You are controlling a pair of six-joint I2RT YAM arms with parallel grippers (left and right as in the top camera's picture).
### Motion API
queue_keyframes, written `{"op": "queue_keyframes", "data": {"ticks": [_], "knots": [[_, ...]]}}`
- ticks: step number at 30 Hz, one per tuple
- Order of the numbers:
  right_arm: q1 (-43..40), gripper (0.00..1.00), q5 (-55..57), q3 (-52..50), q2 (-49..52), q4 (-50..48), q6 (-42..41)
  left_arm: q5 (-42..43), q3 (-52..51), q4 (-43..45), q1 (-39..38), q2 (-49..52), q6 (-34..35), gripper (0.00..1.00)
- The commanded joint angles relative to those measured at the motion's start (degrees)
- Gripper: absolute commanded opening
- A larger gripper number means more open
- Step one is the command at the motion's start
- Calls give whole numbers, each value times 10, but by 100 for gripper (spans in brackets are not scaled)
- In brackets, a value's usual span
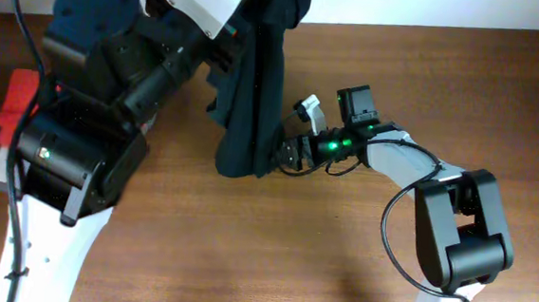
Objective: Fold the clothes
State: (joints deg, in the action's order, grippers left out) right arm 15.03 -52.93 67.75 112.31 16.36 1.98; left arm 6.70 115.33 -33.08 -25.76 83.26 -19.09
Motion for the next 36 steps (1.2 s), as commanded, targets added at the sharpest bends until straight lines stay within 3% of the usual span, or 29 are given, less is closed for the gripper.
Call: {"op": "queue_keyframes", "data": {"ticks": [1, 4, 6, 11, 15, 26, 30, 36], "knots": [[13, 75, -33, -2, -4, -13, 5, -7, 24, 4, -1, 0, 3, 0], [14, 55, -66, -2, -4, -23, 5, -8, 25, 3, -1, 0, 3, 0], [13, 33, -114, -2, -4, -32, 5, -18, 25, 0, -1, 0, 3, 0], [-20, 4, -148, -2, -25, -21, 5, -53, 25, -15, -1, 0, -3, 0], [-73, 4, -143, -2, -77, 19, 5, -77, 25, -27, -1, 0, -13, 0], [-288, 4, -48, 42, -355, 84, -42, -152, 25, -52, 0, 21, -59, 0], [-313, 4, -5, 76, -391, 118, -53, -181, 25, -61, 4, 38, -59, 0], [-343, 4, 153, 147, -399, 206, -55, -211, 25, -93, 37, 53, -55, 0]]}}
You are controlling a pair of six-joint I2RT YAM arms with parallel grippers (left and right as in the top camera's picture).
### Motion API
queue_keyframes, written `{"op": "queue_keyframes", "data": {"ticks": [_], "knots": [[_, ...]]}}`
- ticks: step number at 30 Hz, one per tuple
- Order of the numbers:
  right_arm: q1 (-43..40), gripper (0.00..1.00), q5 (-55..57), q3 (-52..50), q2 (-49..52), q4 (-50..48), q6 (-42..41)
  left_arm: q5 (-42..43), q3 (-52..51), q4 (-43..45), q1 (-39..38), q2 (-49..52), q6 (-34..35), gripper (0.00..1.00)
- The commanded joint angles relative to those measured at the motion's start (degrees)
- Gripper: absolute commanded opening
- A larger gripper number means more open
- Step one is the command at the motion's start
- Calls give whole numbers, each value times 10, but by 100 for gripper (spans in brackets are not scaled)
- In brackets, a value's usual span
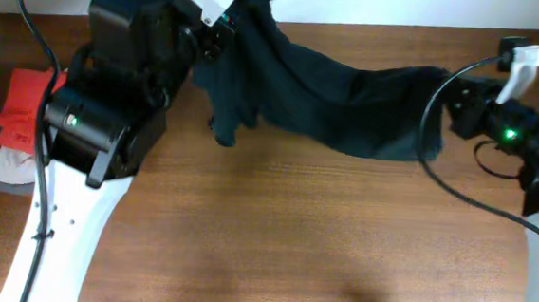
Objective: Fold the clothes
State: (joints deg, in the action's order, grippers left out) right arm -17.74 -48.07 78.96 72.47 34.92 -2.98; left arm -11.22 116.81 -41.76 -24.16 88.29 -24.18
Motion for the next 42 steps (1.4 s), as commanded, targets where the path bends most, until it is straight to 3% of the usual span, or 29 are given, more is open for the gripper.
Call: {"op": "queue_keyframes", "data": {"ticks": [1, 5, 10, 16, 21, 24, 29, 34, 42], "knots": [[-18, 4, 136, 43, 2, 33, -7, -31, 10, -13, 30, 7, 5, 0], [-18, 4, 193, 47, 8, 37, -22, -28, 10, -20, 46, 20, 10, 1], [-18, 4, 192, 47, 47, 21, -20, 40, 10, 3, 65, 64, 9, 1], [-18, 4, 143, 47, 120, -83, -20, 57, 10, 113, 85, 147, 9, 1], [-18, 4, 105, 49, 154, -205, -21, 56, 16, 264, 101, 195, 7, 2], [-18, 4, 105, 62, 154, -216, -20, 54, 43, 275, 105, 196, 7, 2], [-18, 4, 105, 80, 153, -162, -20, 72, 94, 140, 96, 193, 1, 2], [-18, 4, 114, 80, 154, -48, 24, 73, 94, -6, 77, 193, 0, 5], [-18, 5, 123, 80, 154, 165, 102, 72, 94, -253, 48, 193, 0, 29]]}}
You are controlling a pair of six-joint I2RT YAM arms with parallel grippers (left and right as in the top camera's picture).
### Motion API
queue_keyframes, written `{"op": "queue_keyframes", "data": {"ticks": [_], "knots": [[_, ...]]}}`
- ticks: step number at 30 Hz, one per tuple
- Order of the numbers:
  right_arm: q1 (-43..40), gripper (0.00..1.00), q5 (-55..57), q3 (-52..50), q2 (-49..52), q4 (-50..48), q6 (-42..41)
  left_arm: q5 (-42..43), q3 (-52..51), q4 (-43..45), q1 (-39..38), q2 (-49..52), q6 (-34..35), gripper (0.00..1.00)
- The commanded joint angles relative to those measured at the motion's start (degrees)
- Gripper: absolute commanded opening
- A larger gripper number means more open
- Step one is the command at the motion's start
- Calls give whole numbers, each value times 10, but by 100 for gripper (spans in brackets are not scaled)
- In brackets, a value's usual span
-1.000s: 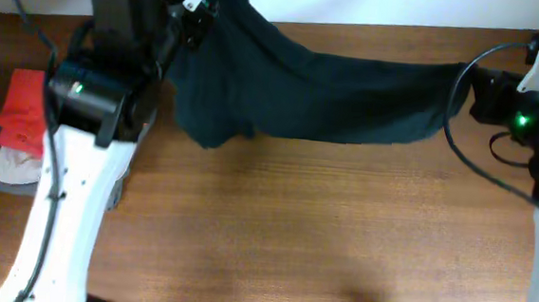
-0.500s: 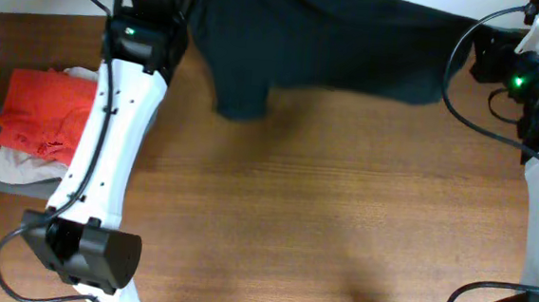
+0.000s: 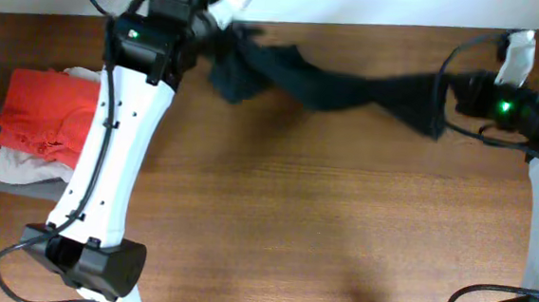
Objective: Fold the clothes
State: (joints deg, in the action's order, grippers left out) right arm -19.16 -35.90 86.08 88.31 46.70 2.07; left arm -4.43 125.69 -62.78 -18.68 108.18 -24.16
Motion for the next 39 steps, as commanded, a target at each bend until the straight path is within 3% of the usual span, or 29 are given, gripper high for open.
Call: {"op": "queue_keyframes", "data": {"ticks": [1, 3, 8, 10, 14, 15, 19, 21, 25, 27, 29, 33, 35, 39], "knots": [[-4, 8, 4, 8, -5, 65, 59, 1, 5, -59, -7, -6, 0, 31], [-4, 12, 8, 8, -8, 119, 70, -28, 5, -104, -7, -6, 0, 31], [-4, 13, 57, 8, -29, 145, 49, -55, 5, -114, -7, -6, 1, 31], [-4, 13, 74, 8, -35, 151, 35, -23, 5, -111, -7, -5, 1, 32], [-3, 25, 76, 0, -30, 164, 7, 120, 4, -76, -7, 11, 0, 33], [-3, 34, 80, -6, -27, 165, -2, 134, 3, -63, -7, 20, 0, 34], [-3, 43, 85, -31, 1, 165, -36, 137, 3, -16, -7, 72, 1, 34], [-2, 42, 85, -43, 22, 158, -54, 137, 3, 17, -7, 107, 7, 33], [6, 22, 86, -50, 70, 155, -70, 171, 3, 58, -7, 172, 9, 23], [18, 23, 86, -53, 94, 155, -70, 182, 3, 52, -7, 198, 9, 17], [35, 30, 90, -56, 118, 148, -68, 184, 3, 37, -7, 219, 9, 16], [72, 67, 128, -56, 163, 120, -71, 188, 3, 9, -7, 257, 9, 20], [84, 73, 153, -56, 183, 113, -97, 188, 3, -10, -7, 268, 9, 21], [91, 74, 176, -56, 215, 94, -134, 185, 3, -12, -6, 269, 9, 27]]}}
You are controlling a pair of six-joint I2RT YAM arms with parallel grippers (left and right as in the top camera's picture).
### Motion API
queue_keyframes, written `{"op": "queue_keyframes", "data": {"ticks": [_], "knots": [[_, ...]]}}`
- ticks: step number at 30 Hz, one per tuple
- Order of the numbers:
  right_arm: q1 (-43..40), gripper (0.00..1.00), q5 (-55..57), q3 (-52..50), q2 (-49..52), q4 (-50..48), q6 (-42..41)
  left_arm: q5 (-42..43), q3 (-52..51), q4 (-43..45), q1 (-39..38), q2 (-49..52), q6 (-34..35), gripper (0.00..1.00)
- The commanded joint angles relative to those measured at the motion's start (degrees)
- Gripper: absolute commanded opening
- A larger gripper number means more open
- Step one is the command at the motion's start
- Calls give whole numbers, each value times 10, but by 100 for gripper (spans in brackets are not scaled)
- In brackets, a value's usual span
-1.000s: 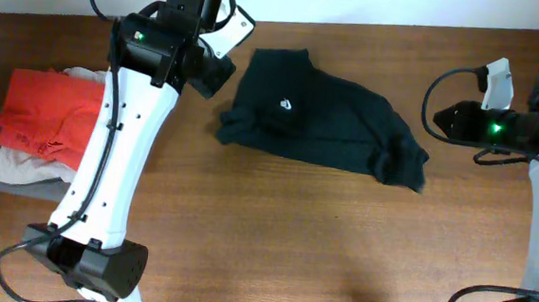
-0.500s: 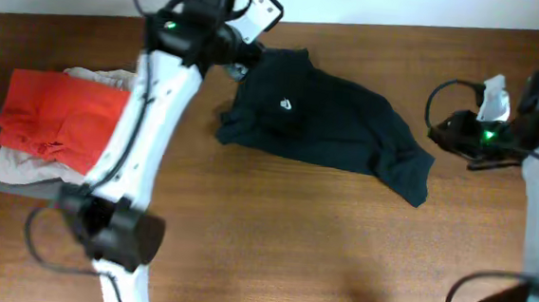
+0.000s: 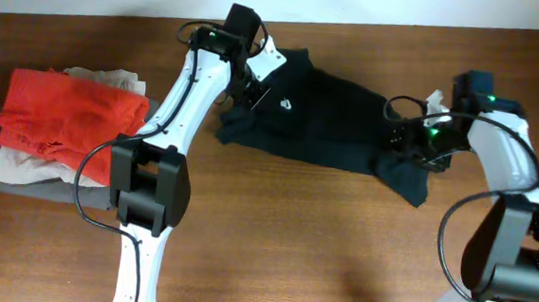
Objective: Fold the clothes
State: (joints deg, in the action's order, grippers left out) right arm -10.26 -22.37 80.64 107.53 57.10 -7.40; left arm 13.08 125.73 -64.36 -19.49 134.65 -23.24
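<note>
A dark navy garment with a small white logo lies spread on the wooden table, running from upper left to lower right. My left gripper is down at its upper left edge, where the cloth bunches, and looks shut on it. At the garment's right end my right gripper appears shut on gathered cloth; a loose flap lies below it. The wrists partly hide the fingertips of both grippers.
A stack of clothes sits at the left: a red garment on top, pale cloth under it, and a grey piece at the bottom. The table's back edge runs close behind the dark garment.
The dark garment was stretched in the air along the back edge between both grippers. It now lies flat on the table. Both grippers have come down and inward, toward the middle.
The garment hung bunched from my left gripper, with the right gripper at its lower edge. Then the right gripper was far to the right, with the cloth pulled wide between the two. The cloth was then stretched taut along the back, and now lies on the table.
</note>
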Motion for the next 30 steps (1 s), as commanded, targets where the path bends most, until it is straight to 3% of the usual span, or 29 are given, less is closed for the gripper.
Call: {"op": "queue_keyframes", "data": {"ticks": [1, 6, 9, 11, 14, 18, 21, 22, 23, 26, 30], "knots": [[2, 74, 47, -1, 25, -16, -46, 8, 3, 12, 2, 5, 0, 28], [7, 67, 49, -1, 29, -55, -51, 7, -6, 69, 2, 16, 0, 28], [10, 64, 49, -1, 29, -55, -51, 7, -6, 35, 2, 34, 11, 24], [10, 74, 49, -1, 29, -51, -49, 7, -7, 12, 1, 42, 14, 27], [10, 80, 49, -1, 29, -50, -35, 5, -8, 0, 2, 45, 14, 36], [10, 82, 49, -1, 29, -44, -29, -66, -11, -19, 7, 46, 13, 41], [10, 82, 49, -1, 29, -41, -29, -69, -11, -30, 11, 46, 13, 40], [10, 82, 49, -1, 29, -40, -29, -66, -11, -31, 12, 46, 13, 36], [10, 82, 49, -1, 29, -40, -29, -65, -11, -41, 12, 46, 14, 20], [10, 81, 49, -1, 29, -37, -29, -65, -11, -72, 12, 46, 13, 0], [10, 80, 49, -1, 29, -36, -29, -65, -10, -123, 12, 45, 44, 1]]}}
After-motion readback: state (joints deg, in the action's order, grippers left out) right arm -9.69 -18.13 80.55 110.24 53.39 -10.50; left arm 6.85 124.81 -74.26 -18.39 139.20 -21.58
